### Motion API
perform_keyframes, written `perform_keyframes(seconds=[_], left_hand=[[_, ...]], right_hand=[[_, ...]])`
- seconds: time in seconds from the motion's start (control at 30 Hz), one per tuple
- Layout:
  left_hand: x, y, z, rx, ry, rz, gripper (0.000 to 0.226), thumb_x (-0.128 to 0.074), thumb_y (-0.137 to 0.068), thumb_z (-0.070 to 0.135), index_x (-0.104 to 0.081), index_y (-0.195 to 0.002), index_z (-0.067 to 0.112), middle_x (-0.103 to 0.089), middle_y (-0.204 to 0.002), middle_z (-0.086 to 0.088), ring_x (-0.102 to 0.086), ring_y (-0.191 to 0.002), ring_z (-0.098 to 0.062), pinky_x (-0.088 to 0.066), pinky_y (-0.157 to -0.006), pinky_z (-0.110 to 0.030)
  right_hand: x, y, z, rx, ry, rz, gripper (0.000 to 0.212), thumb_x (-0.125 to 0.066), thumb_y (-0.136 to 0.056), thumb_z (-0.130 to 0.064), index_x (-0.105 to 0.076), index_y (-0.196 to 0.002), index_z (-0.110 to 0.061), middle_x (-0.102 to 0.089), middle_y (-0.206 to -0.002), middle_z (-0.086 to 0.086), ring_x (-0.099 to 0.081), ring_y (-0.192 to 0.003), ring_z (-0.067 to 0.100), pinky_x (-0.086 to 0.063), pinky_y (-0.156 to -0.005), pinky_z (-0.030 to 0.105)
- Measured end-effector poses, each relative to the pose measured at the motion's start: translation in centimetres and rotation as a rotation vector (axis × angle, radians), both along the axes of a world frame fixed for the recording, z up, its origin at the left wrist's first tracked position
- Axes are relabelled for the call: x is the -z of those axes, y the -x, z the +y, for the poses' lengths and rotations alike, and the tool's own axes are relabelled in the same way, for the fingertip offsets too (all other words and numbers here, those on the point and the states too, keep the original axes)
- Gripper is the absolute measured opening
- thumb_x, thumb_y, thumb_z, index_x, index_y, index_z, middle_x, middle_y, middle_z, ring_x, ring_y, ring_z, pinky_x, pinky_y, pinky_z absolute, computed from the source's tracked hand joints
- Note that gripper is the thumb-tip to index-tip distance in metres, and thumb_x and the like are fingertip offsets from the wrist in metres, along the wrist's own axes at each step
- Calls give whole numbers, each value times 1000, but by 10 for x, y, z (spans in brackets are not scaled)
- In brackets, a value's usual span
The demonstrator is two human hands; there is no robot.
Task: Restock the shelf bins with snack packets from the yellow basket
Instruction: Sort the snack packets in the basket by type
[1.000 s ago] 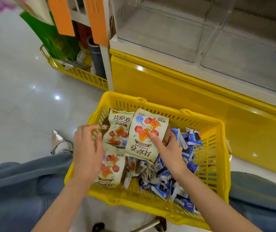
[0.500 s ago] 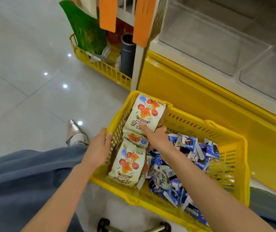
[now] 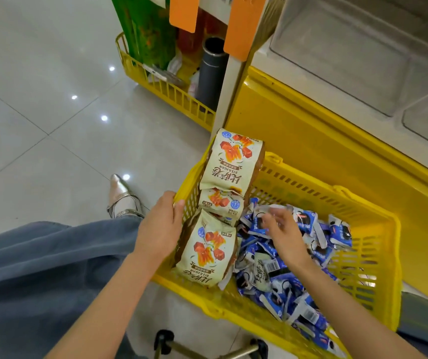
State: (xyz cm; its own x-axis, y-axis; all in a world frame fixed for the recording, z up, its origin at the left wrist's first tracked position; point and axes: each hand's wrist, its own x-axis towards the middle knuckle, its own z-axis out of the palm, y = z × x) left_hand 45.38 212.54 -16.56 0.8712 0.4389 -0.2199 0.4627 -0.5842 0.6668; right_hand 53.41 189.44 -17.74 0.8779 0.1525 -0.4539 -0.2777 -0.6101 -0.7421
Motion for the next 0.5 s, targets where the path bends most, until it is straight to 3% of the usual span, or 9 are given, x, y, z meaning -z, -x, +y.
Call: perform_keyframes(seconds=[0.1, 0.17, 0.23, 0.3, 0.37, 0.43, 0.5], left_hand=[[-26, -7, -20, -56, -233, -241, 18, -44, -95, 14, -50, -111, 11, -55, -104, -5, -51, -94, -21, -45, -77, -35], [-43, -14, -40, 36, -204, -394, 16, -44, -93, 13, -48, -108, 16, -52, -99, 1, -47, -91, -13, -41, -76, -26], [-52, -19, -68, 191, -83, -418, 16, -41, -94, 17, -45, -108, 22, -46, -98, 10, -44, -90, -6, -37, -75, -16], [-47, -22, -99, 336, 67, -311, 19, -40, -96, 18, -46, -113, 23, -49, -104, 9, -45, -94, -3, -38, -78, -17], [-28, -24, -132, 403, 225, -97, 27, -39, -98, 22, -41, -126, 22, -47, -122, 6, -45, -108, -4, -37, -89, -18], [3, -29, -156, 399, 340, 153, 38, -37, -99, 26, -33, -136, 21, -38, -138, 3, -36, -125, -8, -32, -104, -25], [34, -35, -169, 357, 340, 320, 43, -38, -99, 24, -28, -140, 18, -33, -142, -2, -31, -131, -14, -28, -108, -29]], right_hand=[[37, 17, -44, -252, 243, 104, 30, -47, -98, -18, -52, -126, -11, -58, -126, 8, -55, -115, 21, -44, -95, 27], [57, 23, -55, -394, 319, 167, 37, -44, -98, -14, -44, -135, -11, -51, -135, 7, -52, -121, 21, -44, -95, 25], [74, 24, -54, -512, 327, 202, 40, -42, -98, -11, -38, -138, -12, -46, -138, 7, -50, -123, 24, -44, -100, 31], [90, 22, -53, -591, 330, 233, 33, -42, -98, -10, -40, -131, -12, -45, -131, 7, -50, -118, 22, -41, -103, 39], [101, 16, -57, -636, 431, 211, 28, -41, -97, -13, -44, -125, -12, -49, -124, 10, -51, -109, 24, -42, -96, 36], [105, 9, -71, -634, 549, 172, 35, -41, -97, -23, -45, -130, -9, -51, -130, 12, -51, -115, 24, -40, -93, 31], [107, 6, -87, -618, 592, 198, 45, -41, -97, -33, -38, -138, -13, -47, -137, 10, -45, -125, 23, -38, -98, 32]])
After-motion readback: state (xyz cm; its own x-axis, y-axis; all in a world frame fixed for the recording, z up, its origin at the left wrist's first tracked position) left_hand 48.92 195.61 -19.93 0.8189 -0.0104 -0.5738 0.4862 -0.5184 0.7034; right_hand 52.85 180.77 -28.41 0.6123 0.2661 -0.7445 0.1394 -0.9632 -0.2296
